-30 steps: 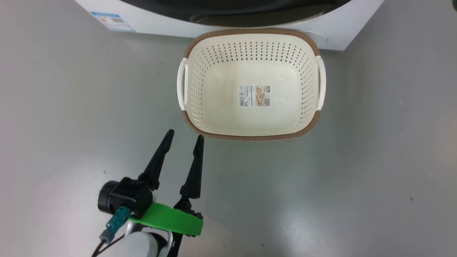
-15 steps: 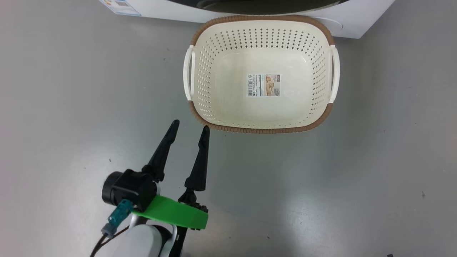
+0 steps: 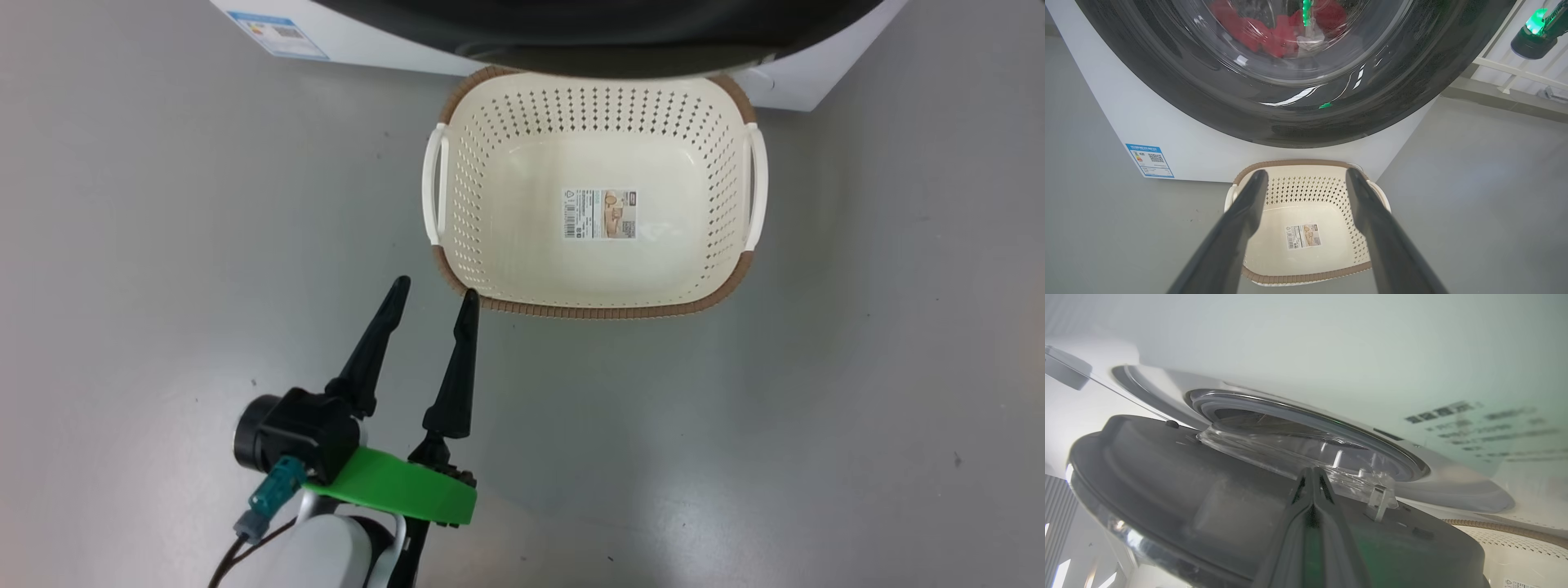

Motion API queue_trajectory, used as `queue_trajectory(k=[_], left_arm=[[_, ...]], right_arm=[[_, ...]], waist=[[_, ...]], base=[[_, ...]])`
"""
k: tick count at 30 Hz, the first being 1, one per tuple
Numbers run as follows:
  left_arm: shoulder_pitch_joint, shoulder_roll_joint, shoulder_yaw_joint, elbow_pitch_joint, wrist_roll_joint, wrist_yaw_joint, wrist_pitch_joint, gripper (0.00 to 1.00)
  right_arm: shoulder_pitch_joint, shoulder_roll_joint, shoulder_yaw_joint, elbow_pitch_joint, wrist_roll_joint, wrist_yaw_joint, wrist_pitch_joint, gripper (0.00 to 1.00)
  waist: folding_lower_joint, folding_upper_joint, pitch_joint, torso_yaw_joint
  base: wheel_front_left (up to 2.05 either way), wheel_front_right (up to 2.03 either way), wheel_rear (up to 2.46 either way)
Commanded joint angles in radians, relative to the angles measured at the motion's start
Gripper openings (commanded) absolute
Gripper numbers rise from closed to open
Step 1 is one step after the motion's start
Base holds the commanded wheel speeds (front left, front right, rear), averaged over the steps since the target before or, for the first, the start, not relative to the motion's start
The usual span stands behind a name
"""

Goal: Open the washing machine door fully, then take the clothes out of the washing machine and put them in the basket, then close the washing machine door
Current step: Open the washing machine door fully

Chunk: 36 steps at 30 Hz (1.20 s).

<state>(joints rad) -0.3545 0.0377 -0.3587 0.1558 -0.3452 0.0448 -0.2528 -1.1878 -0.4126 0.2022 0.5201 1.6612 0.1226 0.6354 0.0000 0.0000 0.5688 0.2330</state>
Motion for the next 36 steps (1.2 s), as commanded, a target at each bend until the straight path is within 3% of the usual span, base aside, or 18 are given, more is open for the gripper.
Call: queue_trajectory(k=[1, 36], left_arm=[[0.012, 0.013, 0.028, -0.017, -0.005, 0.002, -0.009, 1.00], [0.117, 0.013, 0.083, -0.001, 0.045, -0.042, -0.009, 1.00]], right_arm=[[0.035, 0.023, 0.007, -0.039, -0.012, 0.008, 0.016, 0.00], [0.355, 0.133, 0.062, -0.206, -0.034, 0.008, 0.128, 0.00]], waist=[[0.0000, 0.0000, -0.015, -0.005], [0.0000, 0.0000, -0.191, -0.053]], base=[[0.00, 0.00, 0.00], [0.00, 0.00, 0.00]])
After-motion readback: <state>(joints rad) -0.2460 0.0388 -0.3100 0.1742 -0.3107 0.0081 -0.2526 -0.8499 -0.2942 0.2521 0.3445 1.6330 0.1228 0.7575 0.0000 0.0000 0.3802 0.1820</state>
